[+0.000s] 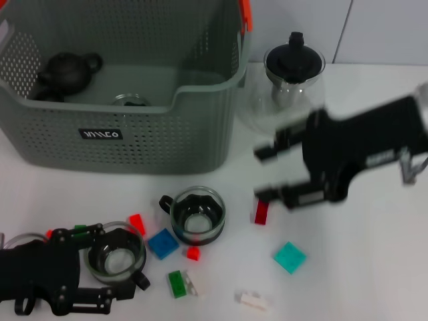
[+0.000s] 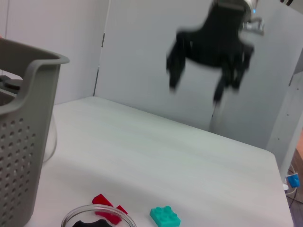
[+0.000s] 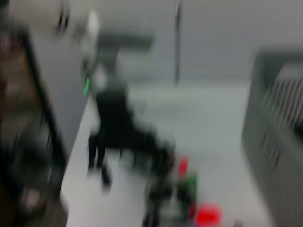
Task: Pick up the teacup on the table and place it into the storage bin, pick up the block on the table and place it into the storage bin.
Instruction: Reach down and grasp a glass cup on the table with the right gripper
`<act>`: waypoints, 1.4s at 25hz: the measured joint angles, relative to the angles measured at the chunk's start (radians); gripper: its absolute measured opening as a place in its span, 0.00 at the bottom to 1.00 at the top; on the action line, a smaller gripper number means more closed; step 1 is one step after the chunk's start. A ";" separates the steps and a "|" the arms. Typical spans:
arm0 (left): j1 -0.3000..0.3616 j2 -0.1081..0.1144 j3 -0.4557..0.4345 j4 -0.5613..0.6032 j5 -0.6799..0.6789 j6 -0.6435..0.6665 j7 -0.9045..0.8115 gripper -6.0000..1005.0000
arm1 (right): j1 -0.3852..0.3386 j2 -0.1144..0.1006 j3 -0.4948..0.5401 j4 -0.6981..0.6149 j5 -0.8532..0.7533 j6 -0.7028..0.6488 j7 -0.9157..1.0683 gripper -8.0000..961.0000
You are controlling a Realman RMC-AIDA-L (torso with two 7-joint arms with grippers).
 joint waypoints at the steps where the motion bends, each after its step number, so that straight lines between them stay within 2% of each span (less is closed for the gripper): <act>1: -0.001 0.000 -0.001 0.000 -0.001 -0.001 0.000 0.85 | 0.004 0.007 -0.033 -0.020 -0.061 -0.005 0.028 0.62; 4: -0.001 0.000 -0.001 -0.001 -0.004 -0.002 -0.001 0.85 | 0.031 0.009 -0.166 -0.028 -0.158 0.031 0.107 0.62; 8: 0.005 -0.003 -0.002 -0.003 -0.005 -0.006 0.002 0.85 | 0.083 0.010 -0.315 0.035 -0.194 0.126 0.135 0.62; 16: 0.011 -0.007 -0.003 -0.006 -0.006 -0.023 0.005 0.85 | 0.199 0.014 -0.486 0.247 -0.218 0.323 0.135 0.62; 26: 0.013 -0.010 -0.003 -0.014 -0.001 -0.043 0.005 0.85 | 0.204 0.020 -0.706 0.355 -0.160 0.652 0.128 0.62; 29: 0.013 -0.010 -0.003 -0.014 0.000 -0.043 0.005 0.85 | 0.228 0.020 -0.732 0.400 -0.152 0.650 0.142 0.62; 35: 0.012 -0.010 -0.003 -0.014 -0.002 -0.043 0.005 0.85 | 0.261 0.010 -0.700 0.422 -0.159 0.535 0.215 0.62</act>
